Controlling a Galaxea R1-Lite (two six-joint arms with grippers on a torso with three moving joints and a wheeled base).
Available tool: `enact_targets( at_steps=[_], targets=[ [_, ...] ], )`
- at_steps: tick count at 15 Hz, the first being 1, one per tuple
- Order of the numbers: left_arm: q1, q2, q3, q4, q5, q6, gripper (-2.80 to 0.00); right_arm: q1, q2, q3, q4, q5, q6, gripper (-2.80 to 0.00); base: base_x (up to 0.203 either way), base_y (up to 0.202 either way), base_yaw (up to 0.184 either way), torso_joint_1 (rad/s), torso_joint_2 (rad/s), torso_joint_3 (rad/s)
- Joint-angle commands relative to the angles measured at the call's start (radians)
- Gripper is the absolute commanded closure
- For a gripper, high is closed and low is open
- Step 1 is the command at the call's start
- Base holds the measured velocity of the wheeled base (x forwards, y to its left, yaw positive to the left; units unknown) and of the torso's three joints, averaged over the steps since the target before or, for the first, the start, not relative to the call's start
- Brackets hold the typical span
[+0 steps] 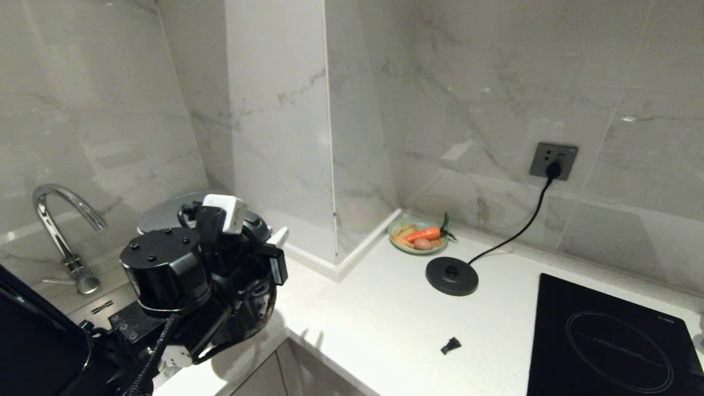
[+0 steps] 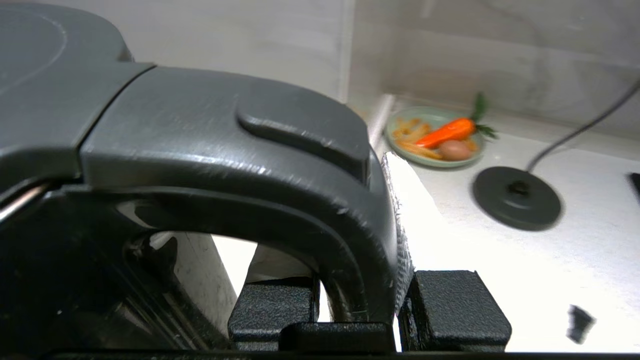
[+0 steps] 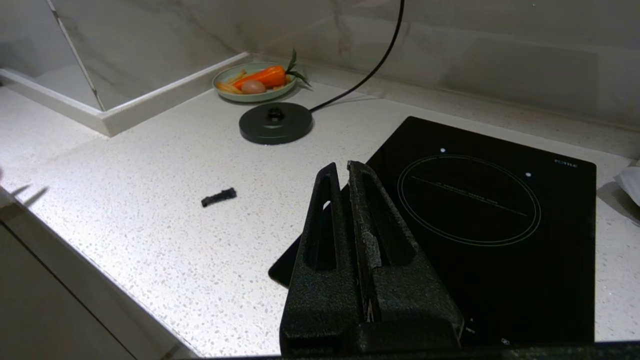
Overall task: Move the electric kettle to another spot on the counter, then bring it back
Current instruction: Place it on the power base
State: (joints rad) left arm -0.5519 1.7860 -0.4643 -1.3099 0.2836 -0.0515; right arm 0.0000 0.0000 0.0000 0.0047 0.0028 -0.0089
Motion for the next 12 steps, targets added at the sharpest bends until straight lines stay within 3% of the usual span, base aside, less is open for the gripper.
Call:
enact_targets(
  at_steps=[1, 4, 12],
  targets=[
    [-0.013, -0.01, 0.003, -0.008, 0.0, -0.001, 0.0, 0.0, 0.0, 0.0, 0.0, 0.0, 0.0, 0.0, 0.0, 0.0, 0.0, 0.0, 0.0, 0.0],
    [-0.016, -0.01, 0.003, -0.008, 0.0, -0.001, 0.0, 0.0, 0.0, 0.0, 0.0, 0.0, 0.0, 0.0, -0.001, 0.0, -0.076, 0.001, 0.0, 0.005],
    [-0.02, -0.005, -0.002, -0.008, -0.001, -0.001, 0.0, 0.0, 0.0, 0.0, 0.0, 0.0, 0.0, 0.0, 0.003, 0.007, -0.174, 0.002, 0.0, 0.003]
  ],
)
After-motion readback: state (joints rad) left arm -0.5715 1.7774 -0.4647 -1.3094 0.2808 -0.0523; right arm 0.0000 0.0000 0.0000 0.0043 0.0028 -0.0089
